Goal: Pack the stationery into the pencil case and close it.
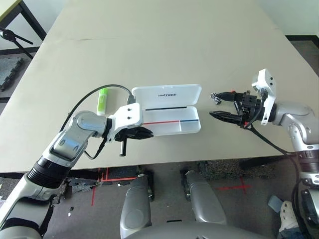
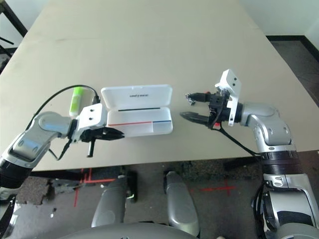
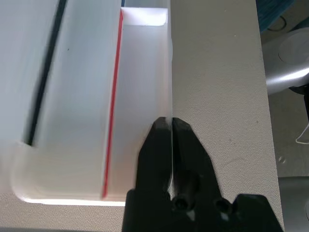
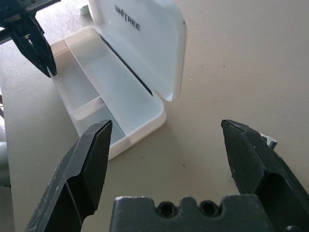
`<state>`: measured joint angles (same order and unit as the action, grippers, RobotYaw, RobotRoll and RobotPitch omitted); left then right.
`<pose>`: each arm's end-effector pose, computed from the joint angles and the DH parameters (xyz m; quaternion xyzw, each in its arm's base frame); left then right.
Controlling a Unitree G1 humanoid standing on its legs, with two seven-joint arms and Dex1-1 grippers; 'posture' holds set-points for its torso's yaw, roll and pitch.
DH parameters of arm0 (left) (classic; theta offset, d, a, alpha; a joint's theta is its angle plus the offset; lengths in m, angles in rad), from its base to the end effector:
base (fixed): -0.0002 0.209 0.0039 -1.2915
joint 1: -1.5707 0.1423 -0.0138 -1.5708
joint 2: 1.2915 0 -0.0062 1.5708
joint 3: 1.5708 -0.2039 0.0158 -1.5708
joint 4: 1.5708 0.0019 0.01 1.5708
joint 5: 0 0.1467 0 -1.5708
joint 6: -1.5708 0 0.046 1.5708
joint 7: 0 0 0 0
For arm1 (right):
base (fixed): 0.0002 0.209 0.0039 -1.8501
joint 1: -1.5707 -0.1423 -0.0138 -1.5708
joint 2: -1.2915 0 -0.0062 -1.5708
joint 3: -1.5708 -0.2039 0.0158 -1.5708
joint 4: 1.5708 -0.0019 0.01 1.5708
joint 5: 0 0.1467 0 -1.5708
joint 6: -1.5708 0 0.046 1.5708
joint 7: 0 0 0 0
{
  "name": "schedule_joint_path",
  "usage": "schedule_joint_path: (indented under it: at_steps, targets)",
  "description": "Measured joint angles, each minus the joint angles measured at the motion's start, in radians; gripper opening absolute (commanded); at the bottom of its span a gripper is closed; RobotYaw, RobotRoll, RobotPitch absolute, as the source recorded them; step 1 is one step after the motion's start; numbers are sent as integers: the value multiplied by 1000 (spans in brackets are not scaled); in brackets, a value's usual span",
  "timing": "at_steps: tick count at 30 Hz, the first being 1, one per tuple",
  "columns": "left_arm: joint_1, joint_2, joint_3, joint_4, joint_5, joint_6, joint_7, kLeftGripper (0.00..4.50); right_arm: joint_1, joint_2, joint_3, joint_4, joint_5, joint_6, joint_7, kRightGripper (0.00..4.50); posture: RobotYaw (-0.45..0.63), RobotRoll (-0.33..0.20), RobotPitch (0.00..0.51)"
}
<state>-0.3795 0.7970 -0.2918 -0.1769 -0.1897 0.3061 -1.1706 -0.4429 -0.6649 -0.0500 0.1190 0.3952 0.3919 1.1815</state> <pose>0.2657 0.2168 0.1459 0.3029 0.1383 -0.6130 0.7165 0.2895 -0.2750 0.1485 -0.0875 0.0760 0.5182 0.8473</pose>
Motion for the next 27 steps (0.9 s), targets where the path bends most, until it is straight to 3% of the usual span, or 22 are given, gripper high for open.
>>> schedule_joint_path:
  at_steps: [9,17,27]
  targets:
    - [8,0,30,-30,-13,19,14,4463,-1,0,0,0,0,-3,1,4500,-112,0,212]
    - [11,20,152,-146,-105,91,17,4463,-11,1,-49,-66,60,68,-77,4500,-124,0,216]
    - [-4,27,174,-161,-120,117,35,4463,-62,55,-211,-131,36,322,-601,4500,-169,0,221]
